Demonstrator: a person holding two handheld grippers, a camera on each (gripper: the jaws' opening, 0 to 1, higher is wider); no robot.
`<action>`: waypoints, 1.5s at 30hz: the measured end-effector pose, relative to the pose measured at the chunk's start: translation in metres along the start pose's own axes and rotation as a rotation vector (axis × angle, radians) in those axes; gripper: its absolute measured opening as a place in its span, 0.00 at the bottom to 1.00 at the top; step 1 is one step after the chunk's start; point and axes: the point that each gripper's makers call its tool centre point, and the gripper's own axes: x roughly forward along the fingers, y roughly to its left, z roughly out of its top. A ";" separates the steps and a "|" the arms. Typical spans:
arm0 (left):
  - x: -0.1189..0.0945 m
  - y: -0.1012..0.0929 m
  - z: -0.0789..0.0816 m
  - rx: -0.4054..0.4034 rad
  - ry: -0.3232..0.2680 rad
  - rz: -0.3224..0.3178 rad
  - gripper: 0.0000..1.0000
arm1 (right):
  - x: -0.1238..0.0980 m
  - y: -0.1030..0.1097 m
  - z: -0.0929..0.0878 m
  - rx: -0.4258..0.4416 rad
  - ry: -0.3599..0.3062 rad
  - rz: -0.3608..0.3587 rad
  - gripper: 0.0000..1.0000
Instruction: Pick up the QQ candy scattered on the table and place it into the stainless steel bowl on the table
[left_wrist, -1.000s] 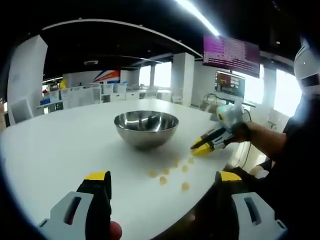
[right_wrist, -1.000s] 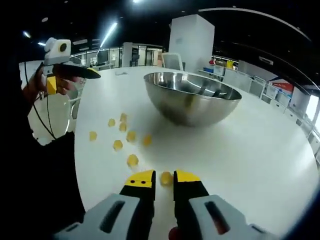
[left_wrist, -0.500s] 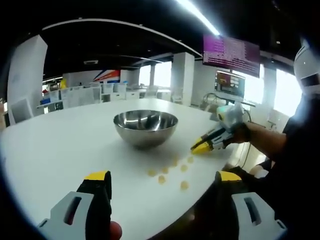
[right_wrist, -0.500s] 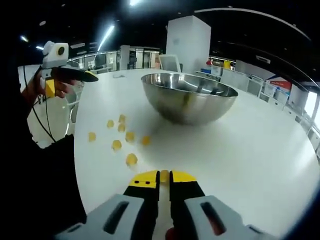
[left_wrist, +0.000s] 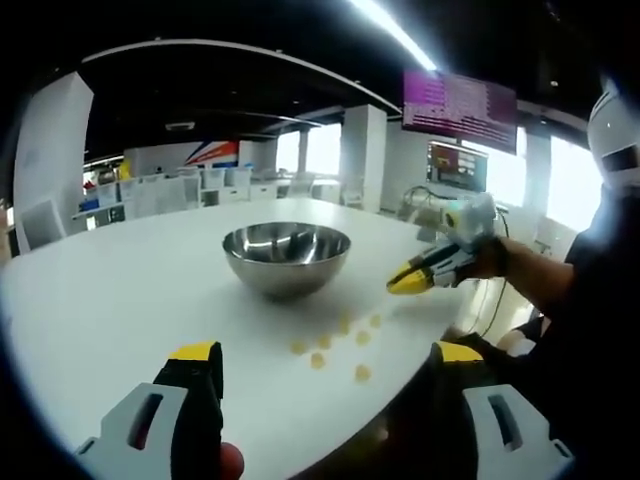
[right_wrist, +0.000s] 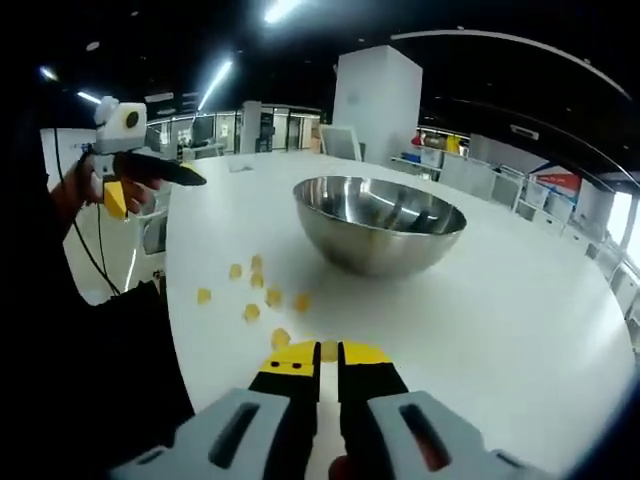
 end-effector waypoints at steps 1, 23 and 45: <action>0.000 0.000 0.000 0.001 -0.001 -0.001 0.85 | -0.007 0.000 0.005 -0.002 -0.013 -0.006 0.08; 0.011 -0.009 0.001 0.010 0.010 -0.029 0.84 | -0.098 -0.012 0.035 0.063 -0.167 -0.087 0.08; 0.000 0.007 -0.005 -0.006 0.015 0.007 0.83 | -0.016 -0.045 0.071 -0.024 -0.138 -0.044 0.08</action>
